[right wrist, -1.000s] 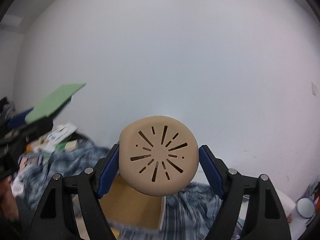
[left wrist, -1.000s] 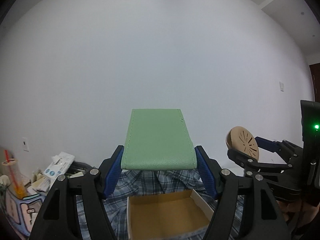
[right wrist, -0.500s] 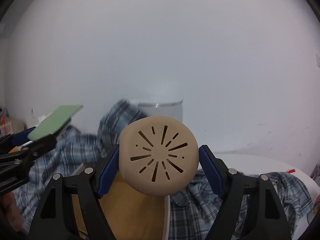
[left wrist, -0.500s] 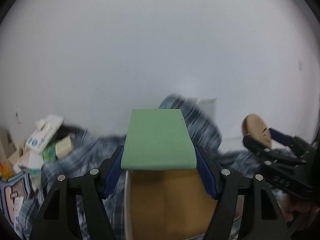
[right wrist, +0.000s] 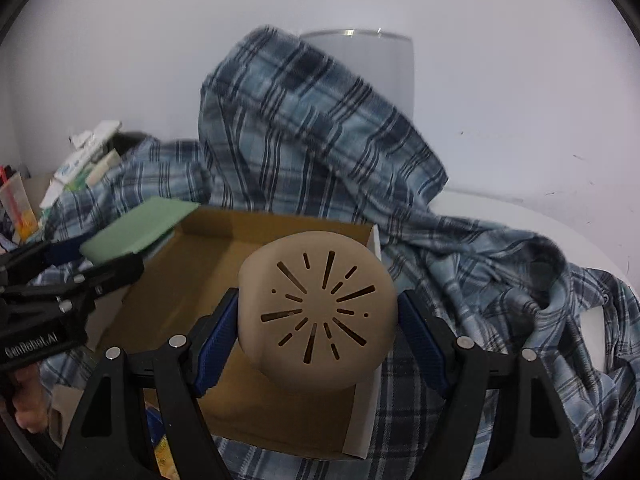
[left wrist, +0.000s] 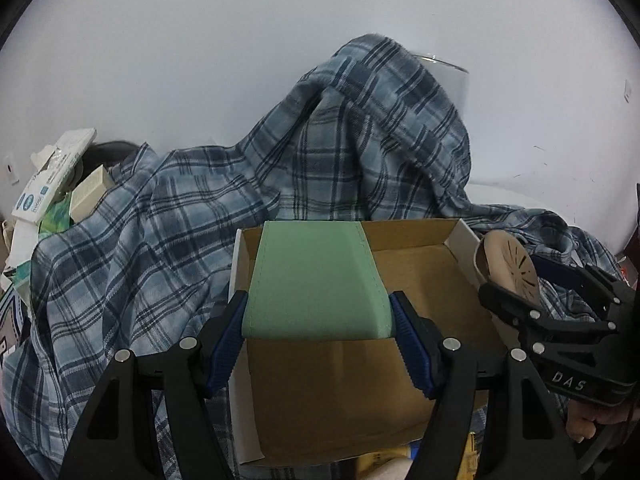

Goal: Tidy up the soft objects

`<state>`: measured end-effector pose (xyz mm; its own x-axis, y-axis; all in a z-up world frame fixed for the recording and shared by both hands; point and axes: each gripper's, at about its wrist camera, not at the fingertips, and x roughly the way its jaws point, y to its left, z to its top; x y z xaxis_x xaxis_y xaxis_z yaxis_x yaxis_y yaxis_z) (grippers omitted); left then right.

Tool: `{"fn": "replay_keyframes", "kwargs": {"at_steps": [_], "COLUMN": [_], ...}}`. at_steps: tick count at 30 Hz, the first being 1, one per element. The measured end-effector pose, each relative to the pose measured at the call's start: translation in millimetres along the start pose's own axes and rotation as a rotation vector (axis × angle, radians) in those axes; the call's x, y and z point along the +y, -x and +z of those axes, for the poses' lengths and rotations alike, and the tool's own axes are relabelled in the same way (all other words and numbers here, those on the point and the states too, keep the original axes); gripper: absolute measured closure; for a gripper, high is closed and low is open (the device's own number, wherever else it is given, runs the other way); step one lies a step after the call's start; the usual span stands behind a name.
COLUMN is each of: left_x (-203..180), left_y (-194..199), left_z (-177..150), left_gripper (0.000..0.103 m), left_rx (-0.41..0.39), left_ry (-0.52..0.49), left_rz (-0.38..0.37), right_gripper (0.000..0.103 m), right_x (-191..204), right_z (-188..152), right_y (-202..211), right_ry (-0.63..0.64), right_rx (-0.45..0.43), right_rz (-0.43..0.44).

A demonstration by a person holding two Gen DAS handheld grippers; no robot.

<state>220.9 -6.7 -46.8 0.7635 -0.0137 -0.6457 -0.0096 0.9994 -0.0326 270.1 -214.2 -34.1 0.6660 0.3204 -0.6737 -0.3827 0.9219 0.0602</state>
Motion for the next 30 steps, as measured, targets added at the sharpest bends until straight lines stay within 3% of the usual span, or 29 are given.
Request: {"fn": "replay_keyframes", "kwargs": {"at_steps": [5,6,7,9,11,16,30], "left_x": [3,4,5,7,8,6,5], "left_y": [3,3,5,11,19,30,32], "left_z": [2,2,2,4,6,9,9], "left_gripper": [0.030,0.027,0.016,0.007,0.000,0.000,0.000], "left_rx": [-0.006,-0.012,-0.023,-0.063,-0.106,-0.170,-0.167], "left_ry": [0.014,0.018,0.027,0.046,0.055,0.054,0.043], "left_rz": [0.006,0.003,0.002,0.011,0.012,0.031,0.022], "right_gripper": [0.025,0.024,0.024,0.018,0.000,0.000,0.000], "right_x": [5,7,6,8,10,12,8], "right_z": [-1,-2,-3,-4,-3,-1,-1], "right_y": [-6,-6,-3,-3,-4,6,5], "right_ry": [0.020,0.029,0.034,0.046,0.063,0.078,0.050], "right_rx": [0.013,0.012,0.012,0.009,0.007,-0.058,-0.049], "right_rz": [0.016,0.016,0.013,0.010,0.018,0.009,0.020]}}
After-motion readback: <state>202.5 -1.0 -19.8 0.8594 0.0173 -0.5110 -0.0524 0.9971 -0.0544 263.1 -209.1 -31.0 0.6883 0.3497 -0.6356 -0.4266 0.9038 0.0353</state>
